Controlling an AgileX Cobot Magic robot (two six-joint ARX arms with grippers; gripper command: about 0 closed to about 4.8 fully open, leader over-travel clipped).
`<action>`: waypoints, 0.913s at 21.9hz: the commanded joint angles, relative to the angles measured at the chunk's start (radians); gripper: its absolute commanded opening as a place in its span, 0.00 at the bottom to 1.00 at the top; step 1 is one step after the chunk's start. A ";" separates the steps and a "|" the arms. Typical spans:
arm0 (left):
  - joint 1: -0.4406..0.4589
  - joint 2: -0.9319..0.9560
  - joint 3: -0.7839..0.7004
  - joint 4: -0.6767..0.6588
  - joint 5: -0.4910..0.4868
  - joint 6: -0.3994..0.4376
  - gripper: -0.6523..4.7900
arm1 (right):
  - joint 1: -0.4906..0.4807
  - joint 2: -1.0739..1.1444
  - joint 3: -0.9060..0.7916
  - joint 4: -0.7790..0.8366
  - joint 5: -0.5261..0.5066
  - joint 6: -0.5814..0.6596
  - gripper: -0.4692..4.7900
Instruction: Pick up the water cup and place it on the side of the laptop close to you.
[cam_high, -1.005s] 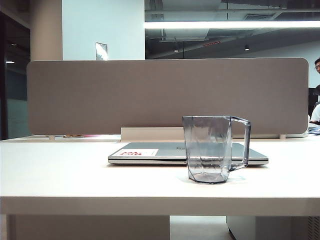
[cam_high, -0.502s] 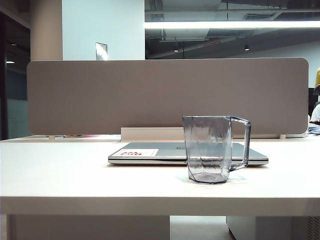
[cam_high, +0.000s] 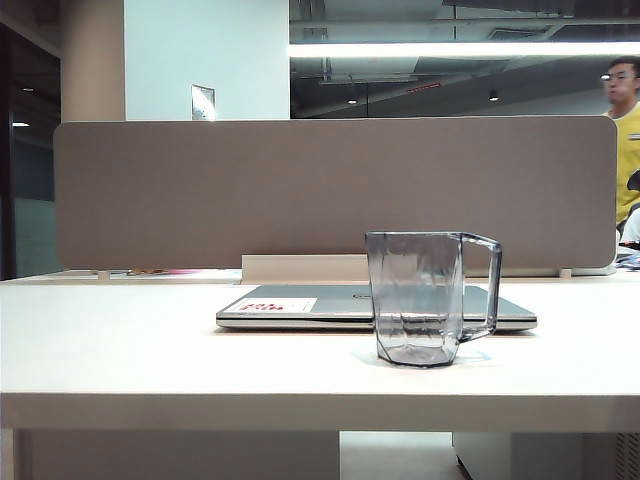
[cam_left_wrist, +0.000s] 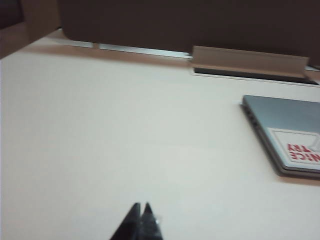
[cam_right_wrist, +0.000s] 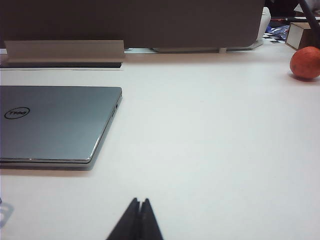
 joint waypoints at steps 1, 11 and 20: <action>0.001 0.001 0.003 0.025 -0.028 0.001 0.11 | 0.000 -0.002 -0.006 0.013 -0.002 -0.003 0.09; 0.000 0.001 0.003 0.015 -0.024 -0.003 0.11 | 0.000 -0.002 -0.006 0.012 -0.002 -0.004 0.09; 0.000 0.001 0.003 0.015 -0.023 -0.003 0.11 | 0.000 -0.002 -0.006 0.013 -0.002 -0.003 0.09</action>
